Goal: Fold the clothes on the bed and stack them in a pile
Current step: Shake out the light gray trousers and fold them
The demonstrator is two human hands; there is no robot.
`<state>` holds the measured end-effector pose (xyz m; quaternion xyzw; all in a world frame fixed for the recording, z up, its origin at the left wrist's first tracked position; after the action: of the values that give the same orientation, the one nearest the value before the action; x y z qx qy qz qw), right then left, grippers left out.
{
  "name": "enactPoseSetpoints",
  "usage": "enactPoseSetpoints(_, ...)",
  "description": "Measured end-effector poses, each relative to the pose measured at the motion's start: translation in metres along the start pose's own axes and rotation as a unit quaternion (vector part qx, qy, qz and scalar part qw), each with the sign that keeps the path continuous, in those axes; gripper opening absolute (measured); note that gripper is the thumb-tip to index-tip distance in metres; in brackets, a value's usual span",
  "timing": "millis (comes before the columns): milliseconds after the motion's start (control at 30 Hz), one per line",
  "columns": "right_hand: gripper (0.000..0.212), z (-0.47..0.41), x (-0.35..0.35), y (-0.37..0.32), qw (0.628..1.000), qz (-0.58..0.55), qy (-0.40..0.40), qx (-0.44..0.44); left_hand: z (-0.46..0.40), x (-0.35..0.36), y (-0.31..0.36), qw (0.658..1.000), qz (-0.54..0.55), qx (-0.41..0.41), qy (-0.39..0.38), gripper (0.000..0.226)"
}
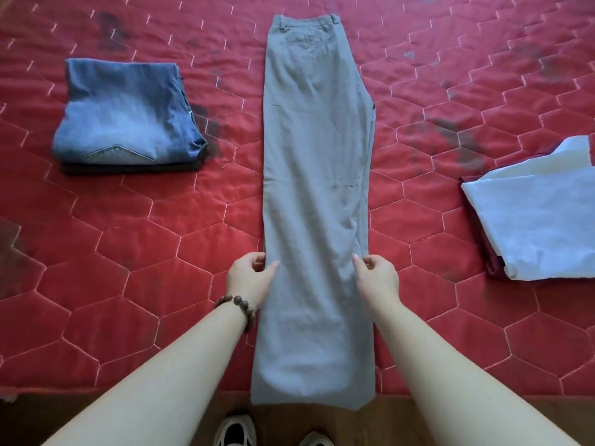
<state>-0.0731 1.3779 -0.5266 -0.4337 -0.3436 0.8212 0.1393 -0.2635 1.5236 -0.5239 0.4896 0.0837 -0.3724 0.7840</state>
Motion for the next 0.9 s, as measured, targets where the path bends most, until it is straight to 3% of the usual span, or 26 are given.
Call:
enactPoseSetpoints(100,0.022,-0.048,0.005,-0.022,0.999,0.003,0.013,-0.036,-0.046,0.007,0.026,1.000,0.009,0.027,0.002,0.010)
enactPoseSetpoints(233,0.019,-0.084,-0.001,-0.030,0.999,0.002,0.007,-0.032,-0.091,0.013,0.039,1.000,0.008,-0.010,-0.004,0.035)
enactPoseSetpoints(267,0.019,-0.088,-0.003,-0.028,1.000,0.008,0.008,-0.025,-0.096,0.011,0.038,1.000,0.006,-0.021,-0.001,0.020)
enactPoseSetpoints(367,0.019,-0.089,-0.012,-0.019,0.999,0.028,0.028,-0.017,-0.099,0.008,0.030,0.998,0.022,-0.054,0.015,0.023)
enactPoseSetpoints(500,0.024,-0.095,-0.011,-0.023,1.000,0.016,-0.012,-0.020,-0.102,0.009,0.037,0.998,0.032,-0.056,0.018,0.010)
enactPoseSetpoints(700,0.026,-0.148,-0.009,-0.052,0.995,-0.094,0.019,-0.007,-0.141,0.013,0.075,0.994,0.109,-0.023,-0.005,0.019)
enactPoseSetpoints(833,0.017,-0.175,-0.005,-0.061,0.997,-0.070,0.040,-0.008,-0.169,0.020,0.084,0.985,0.168,-0.035,-0.003,0.011)
enactPoseSetpoints(900,0.012,-0.179,-0.008,-0.057,0.996,-0.056,0.075,-0.009,-0.178,0.020,0.081,0.982,0.181,-0.049,-0.005,0.024)
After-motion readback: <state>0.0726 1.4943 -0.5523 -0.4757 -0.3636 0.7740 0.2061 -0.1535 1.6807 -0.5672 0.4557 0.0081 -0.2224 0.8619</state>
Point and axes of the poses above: each hand's wrist, its own z-axis away from the middle knuckle, its own x-axis out of the palm, y = z × x, the point moved 4 cm from there along -z, towards the middle knuckle, and after that the axes turned 6 degrees about -x, right-handed, at the moved point
